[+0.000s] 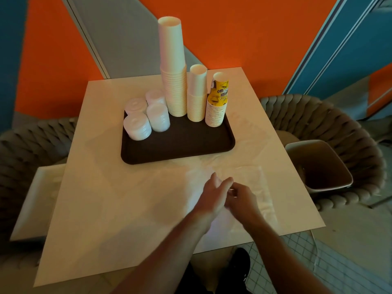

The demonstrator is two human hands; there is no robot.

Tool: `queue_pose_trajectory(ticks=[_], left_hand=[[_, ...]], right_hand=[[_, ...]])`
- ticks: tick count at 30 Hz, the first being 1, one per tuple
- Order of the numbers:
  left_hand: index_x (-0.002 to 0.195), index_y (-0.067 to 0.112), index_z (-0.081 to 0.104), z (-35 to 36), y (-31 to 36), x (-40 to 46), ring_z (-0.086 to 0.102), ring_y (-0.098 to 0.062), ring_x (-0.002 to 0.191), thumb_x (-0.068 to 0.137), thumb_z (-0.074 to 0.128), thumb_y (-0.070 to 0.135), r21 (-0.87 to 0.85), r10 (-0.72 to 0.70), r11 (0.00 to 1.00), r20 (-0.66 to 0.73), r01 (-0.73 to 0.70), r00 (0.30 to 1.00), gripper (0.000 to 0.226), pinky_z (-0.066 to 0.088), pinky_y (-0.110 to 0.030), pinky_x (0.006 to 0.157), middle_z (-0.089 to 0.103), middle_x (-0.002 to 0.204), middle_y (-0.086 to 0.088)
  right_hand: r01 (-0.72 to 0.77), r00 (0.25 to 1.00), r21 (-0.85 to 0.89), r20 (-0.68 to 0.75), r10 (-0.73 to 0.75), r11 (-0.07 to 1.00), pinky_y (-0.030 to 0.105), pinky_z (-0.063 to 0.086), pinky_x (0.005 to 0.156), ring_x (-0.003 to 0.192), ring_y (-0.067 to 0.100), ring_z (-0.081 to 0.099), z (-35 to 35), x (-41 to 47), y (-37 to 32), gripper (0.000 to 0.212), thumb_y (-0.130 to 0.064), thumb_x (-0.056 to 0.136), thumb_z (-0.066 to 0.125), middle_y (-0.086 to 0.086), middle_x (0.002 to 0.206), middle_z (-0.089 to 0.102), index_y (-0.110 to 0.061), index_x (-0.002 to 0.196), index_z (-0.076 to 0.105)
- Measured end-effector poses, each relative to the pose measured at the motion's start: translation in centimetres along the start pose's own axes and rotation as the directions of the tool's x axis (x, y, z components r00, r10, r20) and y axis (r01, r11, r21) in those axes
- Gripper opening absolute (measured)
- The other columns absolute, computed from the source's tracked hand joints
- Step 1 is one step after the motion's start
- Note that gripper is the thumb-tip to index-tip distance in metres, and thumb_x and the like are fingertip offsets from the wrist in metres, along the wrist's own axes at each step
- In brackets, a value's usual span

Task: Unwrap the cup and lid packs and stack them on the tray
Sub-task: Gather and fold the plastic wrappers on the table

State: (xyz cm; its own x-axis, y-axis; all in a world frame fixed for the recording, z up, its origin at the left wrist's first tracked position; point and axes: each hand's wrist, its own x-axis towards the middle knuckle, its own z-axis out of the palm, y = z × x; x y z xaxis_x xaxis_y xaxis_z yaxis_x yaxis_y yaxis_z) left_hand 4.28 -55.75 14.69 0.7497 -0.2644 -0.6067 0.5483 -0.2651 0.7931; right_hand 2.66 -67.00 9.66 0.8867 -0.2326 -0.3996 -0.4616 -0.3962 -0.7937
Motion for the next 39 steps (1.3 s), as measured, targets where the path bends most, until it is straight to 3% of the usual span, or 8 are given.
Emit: queue_pose_trajectory(ticks=[2, 6, 13, 23, 31, 34, 36, 39], left_hand=[[0.159, 0.028, 0.015, -0.5, -0.6, 0.5, 0.026, -0.014, 0.144, 0.104, 0.040, 0.049, 0.102, 0.043, 0.994, -0.029, -0.039, 0.999, 0.063, 0.028, -0.031, 0.107, 0.012, 0.167, 0.002], [0.159, 0.034, 0.009, -2.7, -3.5, 2.1, 0.010, -0.025, 0.154, 0.102, 0.044, 0.050, 0.431, 0.021, 0.902, -0.091, 0.021, 0.996, 0.068, 0.020, -0.043, 0.122, -0.005, 0.168, 0.006], [0.160, 0.031, 0.005, -4.5, -7.8, 3.3, -0.012, -0.024, 0.154, 0.104, 0.041, 0.046, 0.809, 0.079, 0.588, -0.088, 0.025, 0.993, 0.068, 0.001, -0.048, 0.124, -0.016, 0.167, -0.001], [0.160, 0.032, 0.004, -4.3, -8.5, 4.1, -0.014, -0.022, 0.154, 0.104, 0.041, 0.045, 0.880, 0.138, 0.475, -0.061, -0.012, 0.989, 0.068, -0.003, -0.047, 0.123, -0.016, 0.167, 0.000], [0.160, 0.033, -0.002, -4.1, -9.4, 4.9, -0.013, -0.020, 0.154, 0.101, 0.046, 0.047, 0.929, 0.123, 0.369, -0.017, -0.030, 0.992, 0.077, -0.006, -0.045, 0.122, -0.017, 0.167, 0.001], [0.159, 0.033, -0.002, -4.4, -9.4, 4.9, -0.011, -0.020, 0.154, 0.099, 0.048, 0.051, 0.934, 0.141, 0.353, -0.002, -0.049, 0.990, 0.080, -0.006, -0.047, 0.122, -0.016, 0.167, 0.001], [0.159, 0.033, -0.001, -4.5, -9.5, 4.9, -0.010, -0.020, 0.154, 0.098, 0.050, 0.050, 0.936, 0.153, 0.346, 0.005, -0.058, 0.988, 0.081, -0.006, -0.047, 0.122, -0.014, 0.168, 0.001], [0.159, 0.033, 0.000, -4.7, -9.8, 5.1, -0.009, -0.020, 0.155, 0.099, 0.050, 0.049, 0.935, 0.165, 0.347, 0.014, -0.072, 0.986, 0.080, -0.005, -0.047, 0.122, -0.013, 0.168, 0.001]], right_hand=[[-0.104, 0.994, 0.099, 0.043, 0.100, 0.990, 0.012, 0.047, 0.055, 0.063, 0.008, 0.062, -1.7, 1.1, 0.9, 0.008, -0.003, 0.093, 0.065, 0.001, 0.076, 0.068, -0.009, 0.094, 0.071], [-0.168, 0.985, 0.158, 0.067, 0.160, 0.973, 0.028, 0.049, 0.064, 0.061, 0.015, 0.057, -5.2, 3.3, 3.3, 0.009, -0.001, 0.089, 0.072, 0.005, 0.065, 0.064, -0.004, 0.098, 0.074], [-0.169, 0.982, 0.092, 0.105, 0.159, 0.981, 0.020, 0.044, 0.054, 0.053, 0.007, 0.053, -8.1, 5.1, 5.3, 0.012, -0.002, 0.087, 0.075, 0.003, 0.062, 0.062, -0.004, 0.099, 0.075], [-0.180, 0.973, 0.086, 0.159, 0.164, 0.980, 0.016, 0.042, 0.050, 0.052, 0.006, 0.053, -9.4, 6.0, 6.1, 0.005, -0.002, 0.087, 0.075, -0.005, 0.056, 0.062, -0.005, 0.090, 0.074], [-0.221, 0.967, 0.038, 0.137, 0.214, 0.974, 0.024, 0.046, 0.057, 0.062, 0.014, 0.056, -9.5, 6.6, 7.3, 0.015, 0.001, 0.086, 0.075, 0.010, 0.075, 0.067, 0.000, 0.101, 0.075], [-0.233, 0.972, -0.093, 0.009, 0.235, 0.968, 0.036, 0.051, 0.068, 0.072, 0.021, 0.062, -10.0, 7.0, 7.9, 0.018, -0.009, 0.089, 0.074, 0.008, 0.080, 0.070, -0.001, 0.105, 0.075], [-0.262, 0.961, -0.234, -0.152, 0.231, 0.936, 0.042, 0.053, 0.087, 0.096, 0.029, 0.065, -10.3, 6.9, 7.5, 0.034, -0.014, 0.089, 0.073, 0.012, 0.103, 0.071, -0.008, 0.121, 0.067], [-0.149, 0.958, -0.368, -0.282, 0.042, 0.918, 0.042, 0.042, 0.100, 0.121, 0.036, 0.049, -9.0, 5.1, 5.4, 0.051, -0.015, 0.090, 0.070, 0.020, 0.135, 0.051, -0.015, 0.137, 0.052]])
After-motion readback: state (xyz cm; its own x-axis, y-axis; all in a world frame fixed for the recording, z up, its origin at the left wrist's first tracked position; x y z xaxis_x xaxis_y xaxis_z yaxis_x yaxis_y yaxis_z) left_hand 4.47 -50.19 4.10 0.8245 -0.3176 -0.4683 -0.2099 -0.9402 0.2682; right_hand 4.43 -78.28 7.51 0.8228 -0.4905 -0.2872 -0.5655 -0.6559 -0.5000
